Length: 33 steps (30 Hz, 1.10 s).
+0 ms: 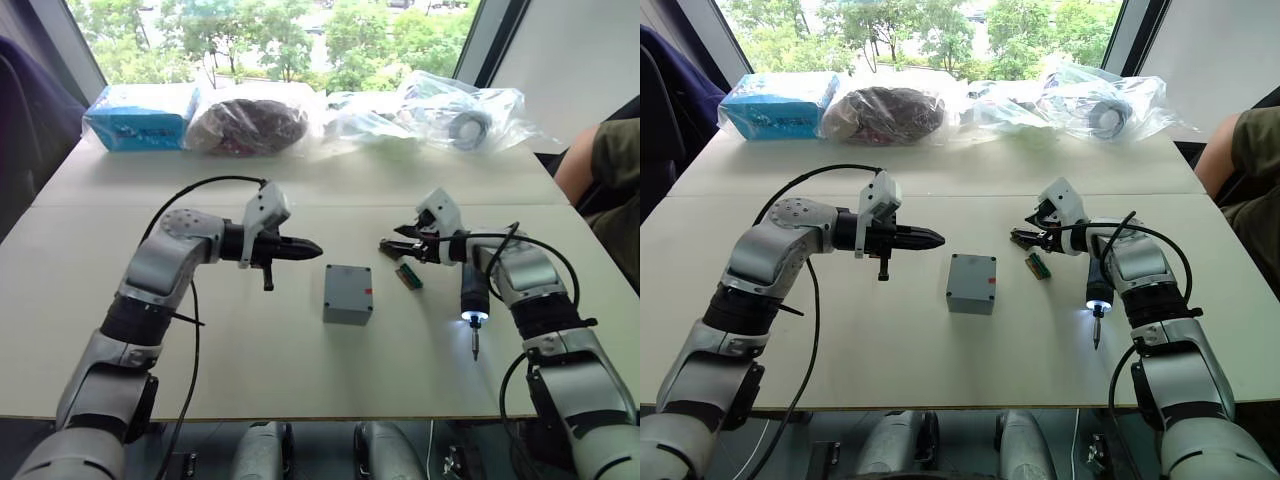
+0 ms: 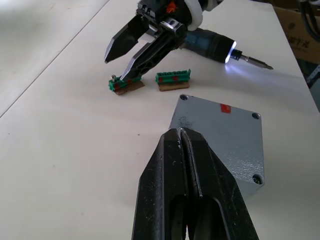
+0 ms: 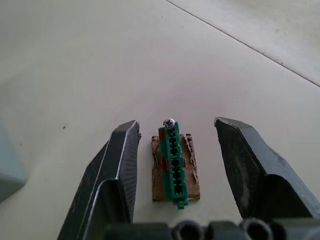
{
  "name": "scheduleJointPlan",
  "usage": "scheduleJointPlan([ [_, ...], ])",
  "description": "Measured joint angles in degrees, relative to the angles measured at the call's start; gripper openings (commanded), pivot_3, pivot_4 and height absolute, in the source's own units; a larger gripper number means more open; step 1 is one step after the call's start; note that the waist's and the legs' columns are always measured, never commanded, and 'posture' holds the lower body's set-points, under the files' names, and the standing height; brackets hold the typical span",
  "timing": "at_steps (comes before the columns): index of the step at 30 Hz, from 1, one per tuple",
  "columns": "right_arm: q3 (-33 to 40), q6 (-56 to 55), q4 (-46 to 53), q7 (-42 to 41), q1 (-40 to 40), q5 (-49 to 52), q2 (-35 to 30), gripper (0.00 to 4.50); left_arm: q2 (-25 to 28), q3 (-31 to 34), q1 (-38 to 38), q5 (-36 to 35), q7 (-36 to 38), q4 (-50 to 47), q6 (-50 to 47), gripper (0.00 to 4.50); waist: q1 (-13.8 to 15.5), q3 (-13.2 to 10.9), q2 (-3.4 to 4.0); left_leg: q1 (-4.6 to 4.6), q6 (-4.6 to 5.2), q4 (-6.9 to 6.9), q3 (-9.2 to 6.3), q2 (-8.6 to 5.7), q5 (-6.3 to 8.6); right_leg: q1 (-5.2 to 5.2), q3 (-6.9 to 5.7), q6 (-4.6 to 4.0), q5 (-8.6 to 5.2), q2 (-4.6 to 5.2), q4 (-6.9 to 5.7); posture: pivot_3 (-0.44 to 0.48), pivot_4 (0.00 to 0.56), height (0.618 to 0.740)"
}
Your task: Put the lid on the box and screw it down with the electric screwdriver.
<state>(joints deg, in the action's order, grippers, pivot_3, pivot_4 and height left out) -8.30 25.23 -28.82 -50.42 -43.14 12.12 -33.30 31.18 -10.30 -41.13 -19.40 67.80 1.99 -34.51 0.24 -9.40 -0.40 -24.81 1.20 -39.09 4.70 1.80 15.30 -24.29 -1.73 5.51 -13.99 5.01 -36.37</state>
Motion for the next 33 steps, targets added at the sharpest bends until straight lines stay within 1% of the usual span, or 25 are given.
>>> scheduleJointPlan([
  [10, 0.15, -2.07, -4.07, -1.41, -1.71, -1.79, 1.81, 2.56, 0.03, -0.01, 0.53, -0.06, -1.00, -0.54, 0.01, 0.00, -0.08, 0.00, 0.00, 0.00, -0.06, 0.00, 0.01, 0.00, -0.03, 0.00, 0.00, 0.00, 0.00, -0.01, -0.01, 0.000, 0.150, 0.740],
  [11, 0.16, -2.09, -4.29, -1.53, -1.71, -1.89, 1.94, 2.32, 0.03, -0.01, 0.62, -0.06, -1.13, -0.56, 0.01, 0.00, -0.08, 0.00, 0.00, 0.00, -0.06, 0.01, 0.01, 0.00, -0.04, 0.00, 0.00, 0.00, 0.00, -0.01, -0.01, 0.000, 0.150, 0.740],
  [13, 0.22, -2.19, -4.58, -1.58, -1.72, -1.96, 2.15, 1.97, 0.03, -0.03, 0.80, -0.05, -1.37, -0.56, 0.01, 0.00, -0.11, 0.00, 0.00, 0.00, -0.06, 0.01, 0.01, 0.00, -0.04, 0.00, 0.00, 0.00, 0.00, -0.01, -0.01, 0.000, 0.150, 0.740],
  [14, 0.29, -2.35, -4.82, -1.58, -1.72, -2.11, 2.33, 1.67, 0.03, -0.03, 0.90, -0.05, -1.45, -0.56, 0.01, 0.00, -0.12, 0.00, 0.00, 0.00, -0.06, 0.01, 0.01, 0.00, -0.04, 0.00, 0.00, 0.00, 0.00, -0.01, -0.01, 0.000, 0.150, 0.740],
  [15, 0.31, -2.43, -5.00, -1.59, -1.74, -2.26, 2.45, 1.13, 0.03, -0.04, 0.95, -0.05, -1.49, -0.56, 0.02, 0.00, -0.12, 0.00, 0.00, 0.00, -0.06, 0.01, 0.01, 0.00, -0.04, 0.00, 0.00, 0.00, 0.00, -0.01, -0.01, 0.000, 0.150, 0.740],
  [16, 0.32, -2.50, -5.20, -1.58, -1.77, -2.39, 2.56, 0.84, 0.04, -0.05, 0.96, -0.04, -1.52, -0.56, 0.03, 0.00, -0.12, 0.00, 0.00, 0.00, -0.06, 0.01, 0.01, 0.00, -0.04, 0.00, 0.00, 0.00, 0.00, -0.01, -0.01, 0.000, 0.150, 0.740],
  [18, 0.32, -2.86, -5.38, -1.56, -1.88, -2.71, 2.66, 0.07, 0.04, -0.05, 0.96, -0.04, -1.56, -0.56, 0.06, 0.00, -0.13, 0.00, 0.00, 0.00, -0.07, 0.01, 0.01, 0.00, -0.04, 0.00, 0.00, 0.00, 0.00, -0.01, -0.01, 0.000, 0.150, 0.740],
  [30, 0.72, -3.08, -4.98, -2.46, -2.15, -2.91, 2.98, 0.07, 0.04, -0.09, 1.10, 0.00, -1.62, -0.55, 0.18, 0.00, -0.26, 0.00, 0.00, 0.00, -0.07, 0.01, 0.01, 0.00, -0.04, 0.00, -0.01, 0.00, 0.00, -0.01, -0.02, 0.000, 0.150, 0.740],
  [33, 2.04, -2.73, -4.16, -2.77, -2.01, -2.64, 2.90, 0.07, 0.04, -0.18, 1.12, 0.06, -1.61, -0.54, 0.27, 0.00, -0.25, 0.00, 0.00, 0.00, -0.07, 0.01, 0.01, 0.00, -0.04, 0.00, -0.01, 0.00, 0.00, -0.01, -0.02, 0.000, 0.150, 0.740],
])
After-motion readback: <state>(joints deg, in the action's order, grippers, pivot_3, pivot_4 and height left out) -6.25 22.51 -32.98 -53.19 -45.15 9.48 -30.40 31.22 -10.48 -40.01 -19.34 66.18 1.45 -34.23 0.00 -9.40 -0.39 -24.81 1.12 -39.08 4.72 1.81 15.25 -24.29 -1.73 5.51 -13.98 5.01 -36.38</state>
